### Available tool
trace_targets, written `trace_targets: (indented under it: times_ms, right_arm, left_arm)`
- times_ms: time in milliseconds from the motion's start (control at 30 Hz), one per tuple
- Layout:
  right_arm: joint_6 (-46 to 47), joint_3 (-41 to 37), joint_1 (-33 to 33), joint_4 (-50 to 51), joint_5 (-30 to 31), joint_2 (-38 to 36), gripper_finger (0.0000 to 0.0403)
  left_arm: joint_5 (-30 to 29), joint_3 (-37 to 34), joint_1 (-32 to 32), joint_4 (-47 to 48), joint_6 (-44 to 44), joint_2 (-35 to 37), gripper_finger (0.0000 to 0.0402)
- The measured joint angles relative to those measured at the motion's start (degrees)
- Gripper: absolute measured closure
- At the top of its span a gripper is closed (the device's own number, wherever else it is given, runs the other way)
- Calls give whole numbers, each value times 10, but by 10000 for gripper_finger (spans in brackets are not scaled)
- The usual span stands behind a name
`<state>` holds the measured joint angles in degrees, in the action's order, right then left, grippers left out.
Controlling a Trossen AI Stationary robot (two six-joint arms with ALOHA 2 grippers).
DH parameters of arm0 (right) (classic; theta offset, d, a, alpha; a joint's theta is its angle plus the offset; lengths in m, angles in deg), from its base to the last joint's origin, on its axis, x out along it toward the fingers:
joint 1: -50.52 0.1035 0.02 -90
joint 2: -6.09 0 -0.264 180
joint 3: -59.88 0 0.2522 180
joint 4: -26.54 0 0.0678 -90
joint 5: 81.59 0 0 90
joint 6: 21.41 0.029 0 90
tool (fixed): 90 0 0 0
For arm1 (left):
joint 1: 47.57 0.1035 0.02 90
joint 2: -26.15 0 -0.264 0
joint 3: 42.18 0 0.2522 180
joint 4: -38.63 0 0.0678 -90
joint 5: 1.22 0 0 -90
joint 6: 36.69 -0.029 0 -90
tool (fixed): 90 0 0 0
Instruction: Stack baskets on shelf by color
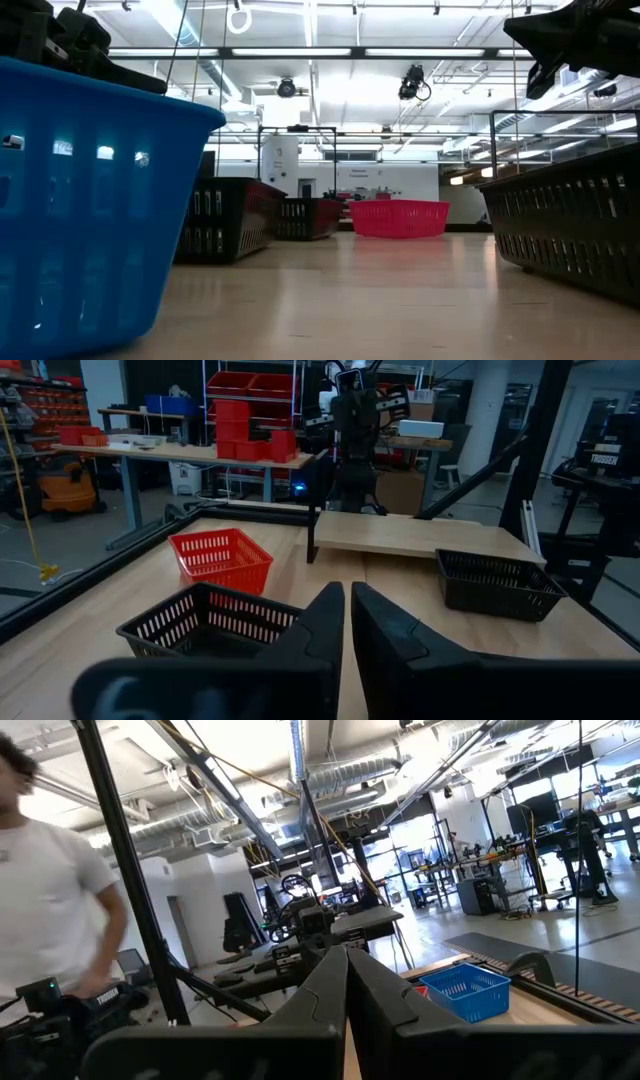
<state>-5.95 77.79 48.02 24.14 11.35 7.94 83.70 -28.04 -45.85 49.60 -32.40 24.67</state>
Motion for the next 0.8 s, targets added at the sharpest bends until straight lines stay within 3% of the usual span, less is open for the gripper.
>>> trace_targets:
  times_ms: [600,733,800]
  right_arm:
    - [0,0,0,0,0,0,389]
    - [0,0,0,0,0,0,389]
    - [0,0,0,0,0,0,389]
  left_arm:
    - [0,0,0,-9,6,0,371]
    - [-6,1,3,-67,150,-1,363]
    - [-9,18,4,-62,263,-3,362]
